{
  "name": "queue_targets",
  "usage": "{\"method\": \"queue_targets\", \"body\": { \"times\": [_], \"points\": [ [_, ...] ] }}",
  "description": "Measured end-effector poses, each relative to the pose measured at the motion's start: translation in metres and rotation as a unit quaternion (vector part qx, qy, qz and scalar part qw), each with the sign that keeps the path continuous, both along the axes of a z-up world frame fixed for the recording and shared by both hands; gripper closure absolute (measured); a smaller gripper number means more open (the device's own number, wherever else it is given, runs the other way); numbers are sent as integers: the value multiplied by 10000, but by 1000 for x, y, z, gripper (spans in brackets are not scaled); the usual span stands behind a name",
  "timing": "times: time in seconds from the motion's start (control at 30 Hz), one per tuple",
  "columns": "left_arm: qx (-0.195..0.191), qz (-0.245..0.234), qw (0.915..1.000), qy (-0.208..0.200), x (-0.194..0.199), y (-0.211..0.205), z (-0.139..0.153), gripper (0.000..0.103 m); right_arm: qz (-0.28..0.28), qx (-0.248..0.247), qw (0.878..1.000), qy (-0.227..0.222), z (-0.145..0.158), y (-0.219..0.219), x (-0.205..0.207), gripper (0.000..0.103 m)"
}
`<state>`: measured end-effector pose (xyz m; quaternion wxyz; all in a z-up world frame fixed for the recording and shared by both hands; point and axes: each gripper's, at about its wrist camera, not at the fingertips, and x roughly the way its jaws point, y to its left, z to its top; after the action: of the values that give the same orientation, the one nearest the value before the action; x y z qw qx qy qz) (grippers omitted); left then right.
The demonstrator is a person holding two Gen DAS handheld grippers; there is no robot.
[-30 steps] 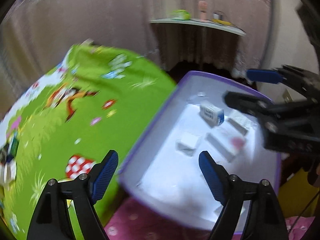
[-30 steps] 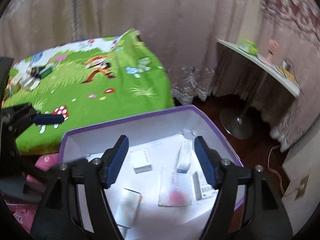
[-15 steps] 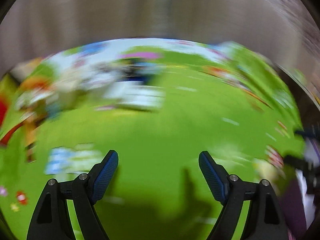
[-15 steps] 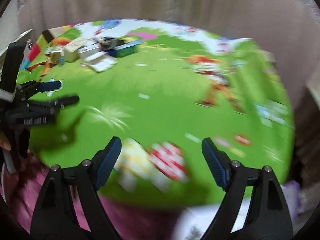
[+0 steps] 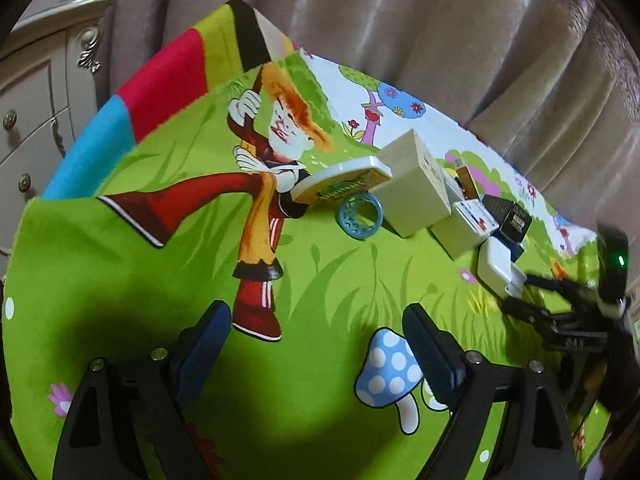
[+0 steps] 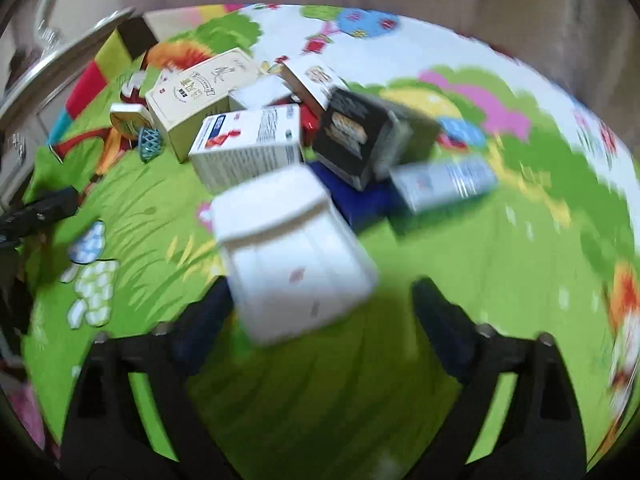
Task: Organize rigid objects
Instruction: 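Grasp a white plastic clip with right tool while left tool grasps a white bent strip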
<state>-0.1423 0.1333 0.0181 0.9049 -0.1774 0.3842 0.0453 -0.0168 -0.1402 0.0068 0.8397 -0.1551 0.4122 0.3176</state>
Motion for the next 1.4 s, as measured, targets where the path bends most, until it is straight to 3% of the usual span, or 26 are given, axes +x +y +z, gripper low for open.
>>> {"method": "queue_targets", "body": {
  "times": [0.23, 0.3, 0.33, 0.37, 0.53, 0.67, 0.8, 0.9, 1.0, 1.07, 1.1, 1.13, 1.17, 1.27, 1.4],
  "points": [
    [-83, -68, 9999, -45, -1, 1, -1, 12, 513, -75, 9987, -7, 0, 44, 20, 4],
    [-69, -73, 9999, -39, -2, 0, -1, 12, 484, -34, 9988, -24, 2, 42, 16, 15],
    [-65, -74, 9999, -38, -2, 0, 0, 12, 476, 37, 9988, -93, 3, 38, 10, 29],
    [-58, -74, 10000, -35, -3, 0, 0, 12, 405, 39, 9991, -133, 3, 35, 4, 33],
    [20, -84, 10000, 10, -1, -2, -1, 12, 53, 63, 9997, -247, 1, 7, -49, 33],
    [462, -172, 9983, 308, 14, -10, 0, 12, -290, 68, 9993, -244, 2, -9, -78, 33],
    [1829, -675, 9802, 355, 52, -25, 10, 12, -317, 49, 9991, -260, 3, -10, -86, 33],
    [2427, -1149, 9628, 309, 84, -30, 10, 12, -331, 92, 9992, -221, 2, -11, -84, 33],
    [2779, -1665, 9454, 343, 111, -35, 5, 12, -339, 73, 9991, -238, 2, -9, -84, 33],
    [2729, -1931, 9418, 363, 120, -37, 3, 14, -343, 80, 9991, -232, 1, -9, -83, 33],
    [2671, -2056, 9406, 407, 122, -38, 3, 25, -345, 80, 9991, -236, 1, -9, -84, 33],
    [2521, -2127, 9431, 410, 120, -37, 4, 52, -347, 84, 9991, -233, 1, -9, -84, 33],
    [2403, -2083, 9470, 463, 118, -36, 5, 60, -347, 90, 9991, -230, 1, -9, -84, 33],
    [2340, -1680, 9572, 296, 90, -32, 1, 60, -345, 105, 9991, -218, 1, -9, -83, 33],
    [1610, -969, 9820, 196, 32, -20, 7, 60, -344, 106, 9991, -216, 1, -10, -83, 33]
  ]
}}
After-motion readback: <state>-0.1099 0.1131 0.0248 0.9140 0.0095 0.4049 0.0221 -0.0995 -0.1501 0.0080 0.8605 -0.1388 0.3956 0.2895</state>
